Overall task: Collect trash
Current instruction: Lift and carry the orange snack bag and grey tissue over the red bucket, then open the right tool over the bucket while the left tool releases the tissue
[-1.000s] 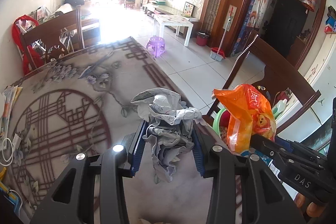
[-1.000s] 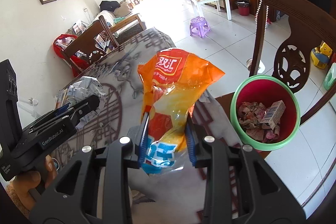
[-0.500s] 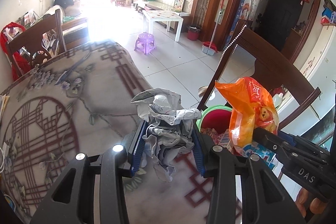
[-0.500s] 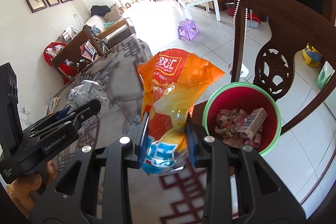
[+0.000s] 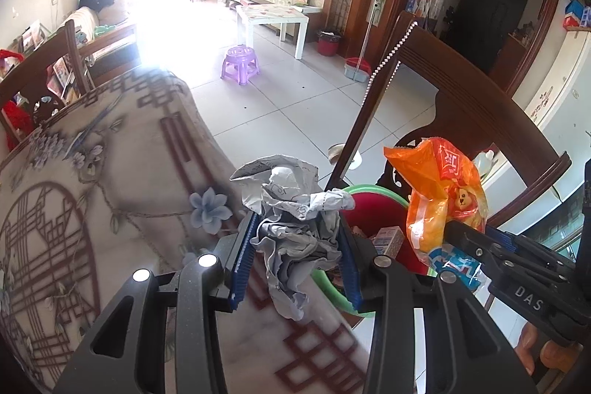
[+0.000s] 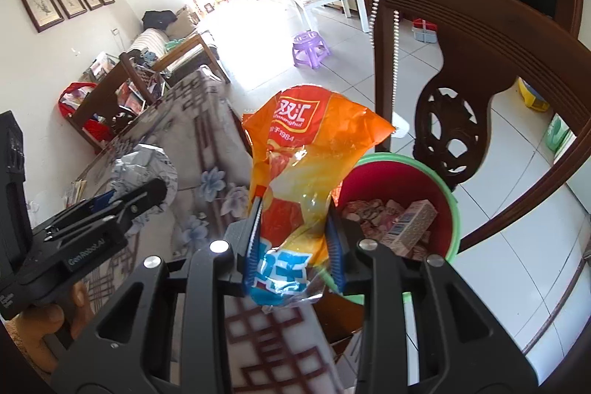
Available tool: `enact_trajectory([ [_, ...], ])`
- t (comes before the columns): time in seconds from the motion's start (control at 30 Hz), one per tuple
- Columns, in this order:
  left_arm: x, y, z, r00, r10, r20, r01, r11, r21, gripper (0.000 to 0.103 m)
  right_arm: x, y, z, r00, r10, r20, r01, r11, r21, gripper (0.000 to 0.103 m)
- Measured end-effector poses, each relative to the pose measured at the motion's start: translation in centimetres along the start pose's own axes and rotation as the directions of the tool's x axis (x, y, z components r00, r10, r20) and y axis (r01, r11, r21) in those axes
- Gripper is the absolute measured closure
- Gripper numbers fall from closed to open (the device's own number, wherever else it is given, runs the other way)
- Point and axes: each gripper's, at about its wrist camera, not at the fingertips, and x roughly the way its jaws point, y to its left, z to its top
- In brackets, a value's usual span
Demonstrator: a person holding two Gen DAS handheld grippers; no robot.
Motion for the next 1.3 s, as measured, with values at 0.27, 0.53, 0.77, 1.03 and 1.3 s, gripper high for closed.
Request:
enact_trajectory([
  [0.27, 2.5, -1.7, 1.1, 0.999, -0.006, -0.043, 0.006, 1.0, 0.008, 0.065, 2.0, -3.6, 1.2, 0.998, -0.042, -0.041, 0.044, 0.998, 0.035, 0.072],
  [0.53, 4.5, -2.8, 1.5, 0.997, -0.005, -0.076, 0.006, 1.0, 0.01, 0.065, 4.2, -6.5, 1.7, 0.991, -0.093, -0.092, 0.1, 0.992, 0.073, 0.068],
  [0.77, 6.0, -4.6, 1.8, 0.995, -0.027, -0.097, 0.03, 0.999, 0.031, 0.065, 4.3, -7.8, 2.2, 0.99, -0.101, -0.096, 0.109, 0.991, 0.081, 0.062],
  [1.03, 7.4, -5.8, 1.9, 0.993, -0.042, -0.109, 0.049, 0.997, 0.059, 0.065, 4.2, -9.0, 2.2, 0.989, -0.109, -0.095, 0.119, 0.987, 0.107, 0.057],
  [1.3, 10.9, -8.6, 1.6, 0.983, -0.056, -0.172, 0.081, 0.987, 0.141, 0.065, 2.7, -10.2, 2.2, 0.985, -0.165, -0.041, 0.169, 0.978, 0.126, 0.046],
])
